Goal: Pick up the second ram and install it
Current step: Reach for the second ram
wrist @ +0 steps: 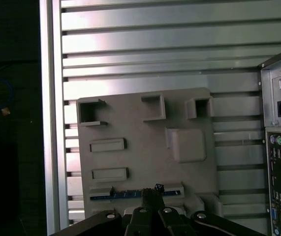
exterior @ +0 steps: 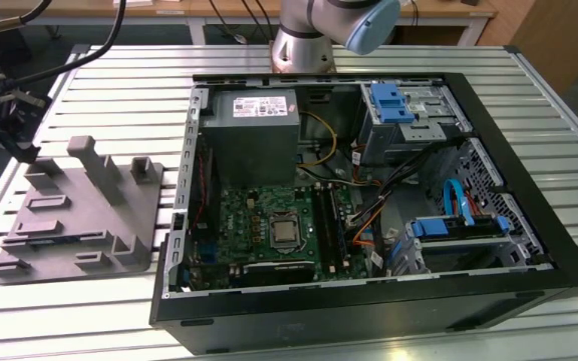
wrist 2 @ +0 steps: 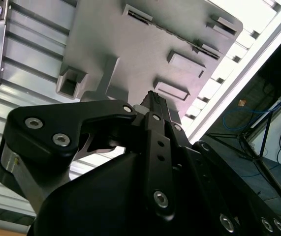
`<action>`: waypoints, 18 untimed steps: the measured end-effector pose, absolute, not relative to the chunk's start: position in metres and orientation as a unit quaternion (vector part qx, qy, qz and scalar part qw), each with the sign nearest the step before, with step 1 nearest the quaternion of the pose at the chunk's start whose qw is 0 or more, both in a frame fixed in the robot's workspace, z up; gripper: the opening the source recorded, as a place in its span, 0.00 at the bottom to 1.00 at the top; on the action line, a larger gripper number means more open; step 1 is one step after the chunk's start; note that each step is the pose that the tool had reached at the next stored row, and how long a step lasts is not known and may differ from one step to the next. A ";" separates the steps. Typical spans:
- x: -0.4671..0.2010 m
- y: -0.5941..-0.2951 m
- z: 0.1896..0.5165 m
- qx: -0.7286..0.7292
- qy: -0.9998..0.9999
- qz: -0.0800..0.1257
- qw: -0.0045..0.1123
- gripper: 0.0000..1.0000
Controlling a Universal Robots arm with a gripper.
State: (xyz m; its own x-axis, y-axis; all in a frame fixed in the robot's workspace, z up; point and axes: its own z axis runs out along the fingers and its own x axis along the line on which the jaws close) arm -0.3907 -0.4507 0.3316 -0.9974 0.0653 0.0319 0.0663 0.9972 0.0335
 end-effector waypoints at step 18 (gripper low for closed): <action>-0.392 -0.454 0.326 -0.033 -0.999 -0.017 0.015 0.10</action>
